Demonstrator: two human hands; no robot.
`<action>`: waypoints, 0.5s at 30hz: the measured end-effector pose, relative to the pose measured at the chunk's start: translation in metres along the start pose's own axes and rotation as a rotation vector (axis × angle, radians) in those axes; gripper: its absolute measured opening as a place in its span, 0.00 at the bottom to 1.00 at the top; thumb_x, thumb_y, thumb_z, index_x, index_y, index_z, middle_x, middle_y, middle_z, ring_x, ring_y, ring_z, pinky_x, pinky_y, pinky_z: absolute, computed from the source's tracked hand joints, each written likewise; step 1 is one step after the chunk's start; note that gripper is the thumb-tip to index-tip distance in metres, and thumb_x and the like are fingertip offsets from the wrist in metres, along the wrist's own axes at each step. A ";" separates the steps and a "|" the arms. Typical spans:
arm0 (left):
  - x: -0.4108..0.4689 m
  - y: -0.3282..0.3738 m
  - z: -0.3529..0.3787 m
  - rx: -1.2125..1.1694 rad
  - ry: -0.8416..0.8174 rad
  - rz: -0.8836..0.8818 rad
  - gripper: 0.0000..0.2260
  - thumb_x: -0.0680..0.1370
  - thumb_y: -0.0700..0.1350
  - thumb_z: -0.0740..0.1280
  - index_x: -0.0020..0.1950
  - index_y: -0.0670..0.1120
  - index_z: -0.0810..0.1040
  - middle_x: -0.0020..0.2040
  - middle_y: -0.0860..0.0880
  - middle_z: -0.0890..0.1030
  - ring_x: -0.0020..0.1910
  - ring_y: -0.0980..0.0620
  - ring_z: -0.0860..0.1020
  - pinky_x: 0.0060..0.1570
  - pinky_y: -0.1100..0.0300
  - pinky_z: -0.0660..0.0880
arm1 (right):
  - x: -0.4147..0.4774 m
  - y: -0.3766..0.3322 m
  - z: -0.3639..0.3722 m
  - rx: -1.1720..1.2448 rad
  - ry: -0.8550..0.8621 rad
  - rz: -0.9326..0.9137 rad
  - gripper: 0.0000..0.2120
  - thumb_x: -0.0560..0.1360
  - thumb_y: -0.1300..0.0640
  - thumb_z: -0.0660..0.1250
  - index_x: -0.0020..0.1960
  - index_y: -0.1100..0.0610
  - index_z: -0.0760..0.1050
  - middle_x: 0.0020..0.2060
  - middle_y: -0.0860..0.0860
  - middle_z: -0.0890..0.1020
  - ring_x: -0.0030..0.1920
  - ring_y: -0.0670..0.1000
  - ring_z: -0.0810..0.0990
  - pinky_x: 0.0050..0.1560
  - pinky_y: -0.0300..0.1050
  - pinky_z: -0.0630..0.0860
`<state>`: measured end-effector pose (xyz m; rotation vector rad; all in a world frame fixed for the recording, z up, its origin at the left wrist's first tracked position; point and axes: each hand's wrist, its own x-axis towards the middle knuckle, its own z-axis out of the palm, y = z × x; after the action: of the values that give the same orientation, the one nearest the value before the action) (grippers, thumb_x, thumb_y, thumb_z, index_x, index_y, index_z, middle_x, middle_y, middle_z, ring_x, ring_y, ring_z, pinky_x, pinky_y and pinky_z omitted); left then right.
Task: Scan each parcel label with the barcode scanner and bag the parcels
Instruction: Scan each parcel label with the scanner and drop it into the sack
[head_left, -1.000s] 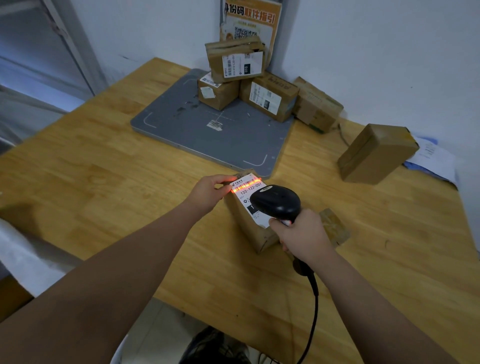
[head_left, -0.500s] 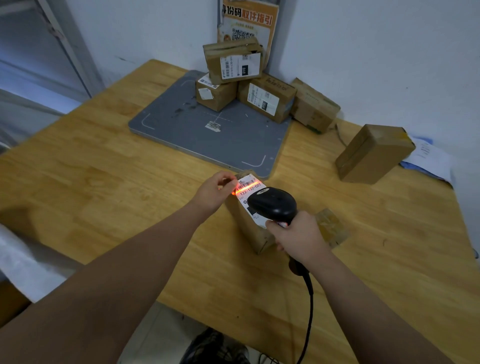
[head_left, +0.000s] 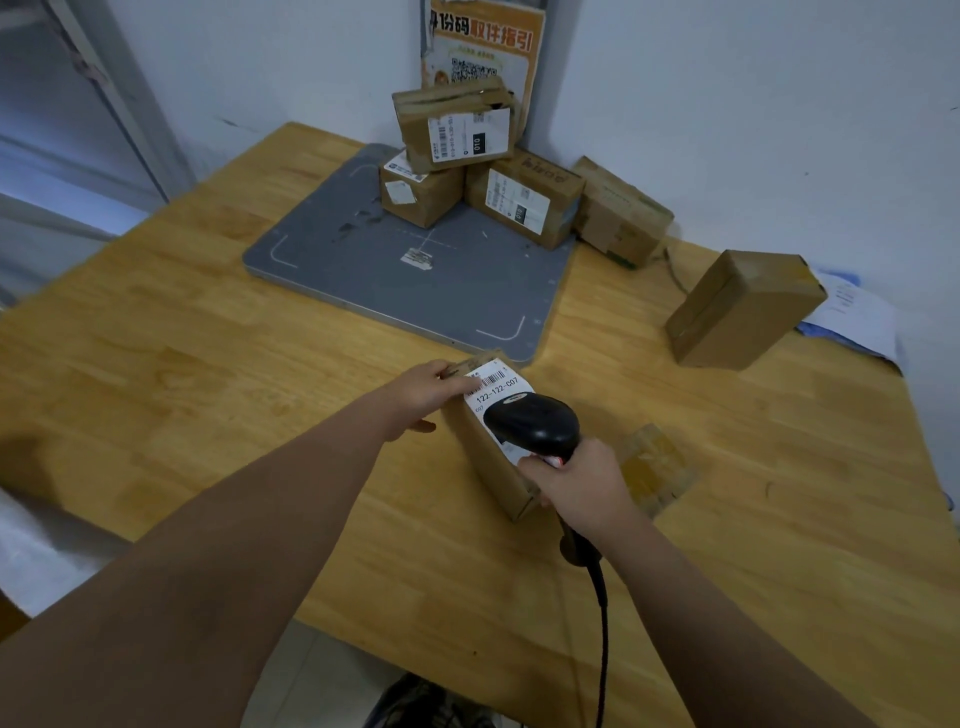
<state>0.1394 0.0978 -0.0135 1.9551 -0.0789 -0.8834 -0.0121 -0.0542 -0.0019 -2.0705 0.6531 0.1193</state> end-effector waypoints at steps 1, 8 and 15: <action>0.001 -0.005 -0.004 -0.042 -0.022 -0.008 0.26 0.78 0.56 0.66 0.73 0.50 0.67 0.70 0.48 0.70 0.66 0.46 0.69 0.61 0.48 0.73 | -0.002 0.002 0.000 0.028 0.004 -0.001 0.11 0.70 0.57 0.71 0.43 0.65 0.78 0.35 0.64 0.81 0.32 0.55 0.78 0.35 0.46 0.72; -0.001 -0.022 0.001 -0.222 -0.110 -0.083 0.18 0.79 0.57 0.62 0.68 0.58 0.64 0.72 0.46 0.66 0.72 0.41 0.64 0.66 0.44 0.65 | -0.011 0.016 -0.003 0.210 0.035 -0.034 0.06 0.73 0.61 0.71 0.37 0.58 0.79 0.26 0.55 0.79 0.30 0.48 0.79 0.36 0.42 0.74; -0.007 -0.018 0.022 -0.457 -0.146 0.010 0.12 0.79 0.49 0.63 0.62 0.57 0.67 0.62 0.46 0.74 0.62 0.46 0.71 0.64 0.46 0.71 | -0.020 0.029 -0.010 0.364 0.030 -0.093 0.05 0.70 0.60 0.70 0.37 0.59 0.77 0.26 0.56 0.78 0.30 0.55 0.79 0.42 0.57 0.78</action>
<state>0.1153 0.0938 -0.0303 1.4651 0.0278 -0.9430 -0.0455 -0.0672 -0.0117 -1.7491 0.5498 -0.0795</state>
